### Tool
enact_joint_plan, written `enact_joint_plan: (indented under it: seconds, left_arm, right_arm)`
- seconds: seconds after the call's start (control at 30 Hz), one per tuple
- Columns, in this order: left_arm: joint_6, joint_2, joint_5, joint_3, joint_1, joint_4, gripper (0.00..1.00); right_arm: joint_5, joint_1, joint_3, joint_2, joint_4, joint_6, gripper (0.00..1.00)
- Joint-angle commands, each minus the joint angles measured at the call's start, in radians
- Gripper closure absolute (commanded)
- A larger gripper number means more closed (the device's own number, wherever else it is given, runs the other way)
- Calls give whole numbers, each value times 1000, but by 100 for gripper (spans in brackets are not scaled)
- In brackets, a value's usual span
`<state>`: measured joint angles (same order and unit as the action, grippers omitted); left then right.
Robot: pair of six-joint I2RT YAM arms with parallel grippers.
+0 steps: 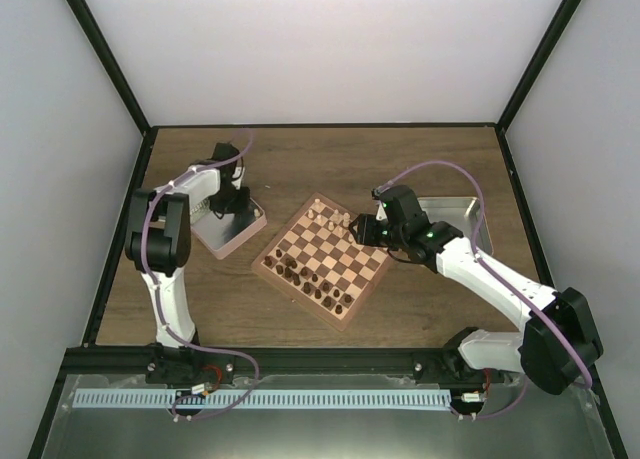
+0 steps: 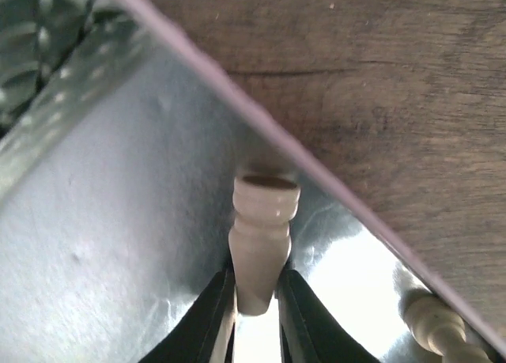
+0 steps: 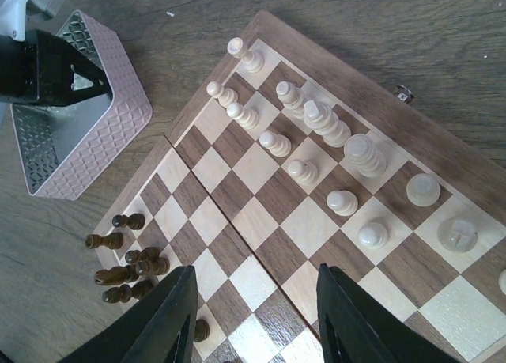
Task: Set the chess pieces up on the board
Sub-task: Pick up the chess piece from the storage box.
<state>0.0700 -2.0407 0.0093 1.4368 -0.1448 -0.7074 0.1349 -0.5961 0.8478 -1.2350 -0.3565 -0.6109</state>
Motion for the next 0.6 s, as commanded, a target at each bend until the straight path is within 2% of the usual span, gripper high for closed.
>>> enact_joint_plan:
  seconds: [0.0,0.1,0.17,0.4,0.57]
  left_arm:
    - [87,54,68,-72,-2,2,77]
    - [79,68,57,-69,-3,3,63]
    - [73,55,29,-43,-2,-9,58]
    - [55,-9,42,40,-2,-3,59]
    - [27,-31,-1,65,-2,13,59]
  right_arm:
    - [-3,0,-9,5,12,-4,56]
    - [3,1,-9,1,18,-4,56]
    - [7,0,-7,-2,21,-6,57]
    - [0,1,-9,0,19,-4,56]
    - [0,0,-12,1,19,-4,56]
